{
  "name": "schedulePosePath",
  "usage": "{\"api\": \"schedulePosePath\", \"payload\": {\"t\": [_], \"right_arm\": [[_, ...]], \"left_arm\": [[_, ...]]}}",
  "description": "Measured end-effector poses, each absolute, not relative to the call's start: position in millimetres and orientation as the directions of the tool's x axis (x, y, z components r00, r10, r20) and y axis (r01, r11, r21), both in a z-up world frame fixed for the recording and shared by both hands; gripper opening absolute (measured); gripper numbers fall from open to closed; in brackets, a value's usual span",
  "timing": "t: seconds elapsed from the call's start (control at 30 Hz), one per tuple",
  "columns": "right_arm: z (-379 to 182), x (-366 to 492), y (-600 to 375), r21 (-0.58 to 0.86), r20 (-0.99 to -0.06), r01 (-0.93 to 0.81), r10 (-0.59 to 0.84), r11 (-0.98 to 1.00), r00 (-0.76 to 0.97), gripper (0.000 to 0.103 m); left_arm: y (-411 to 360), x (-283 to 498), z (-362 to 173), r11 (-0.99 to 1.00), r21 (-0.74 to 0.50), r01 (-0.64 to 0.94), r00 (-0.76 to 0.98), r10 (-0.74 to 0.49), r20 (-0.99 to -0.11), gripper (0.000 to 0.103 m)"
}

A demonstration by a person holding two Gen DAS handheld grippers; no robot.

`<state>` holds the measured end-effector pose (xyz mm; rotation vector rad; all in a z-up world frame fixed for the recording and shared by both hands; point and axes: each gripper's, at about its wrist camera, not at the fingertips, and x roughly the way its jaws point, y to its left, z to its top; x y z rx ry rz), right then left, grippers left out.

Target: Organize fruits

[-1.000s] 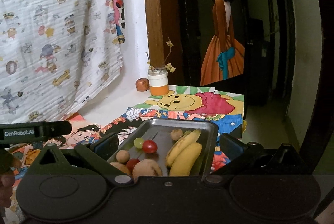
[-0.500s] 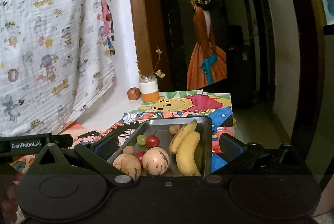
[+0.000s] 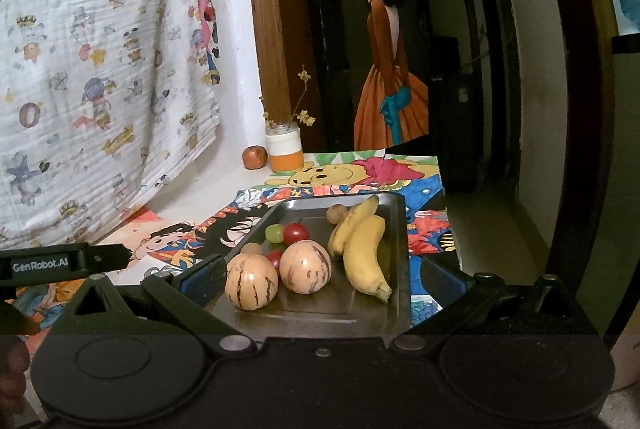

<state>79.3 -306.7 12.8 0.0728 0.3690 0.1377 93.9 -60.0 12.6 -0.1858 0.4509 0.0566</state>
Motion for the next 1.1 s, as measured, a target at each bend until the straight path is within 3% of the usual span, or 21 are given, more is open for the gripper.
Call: {"api": "schedulePosePath", "payload": {"t": [0.33, 0.67, 1.1], "right_arm": [[8.6, 63.9, -290.5, 0.042, -0.319, -0.139, 0.145, 0.989, 0.936, 0.103], [-0.8, 51.3, -288.9, 0.095, -0.308, -0.144, 0.167, 0.985, 0.937, 0.103], [-13.0, 51.6, -291.5, 0.119, -0.365, -0.17, 0.202, 0.978, 0.909, 0.103]], "left_arm": [[-45.9, 78.2, 4.4, 0.984, -0.157, -0.089, 0.9, 0.012, -0.435, 0.103], [-40.7, 66.6, -6.6, 0.987, -0.142, -0.079, 0.896, 0.008, -0.444, 0.103], [-33.8, 60.1, -19.3, 0.988, -0.129, -0.087, 0.884, 0.017, -0.466, 0.103]]}}
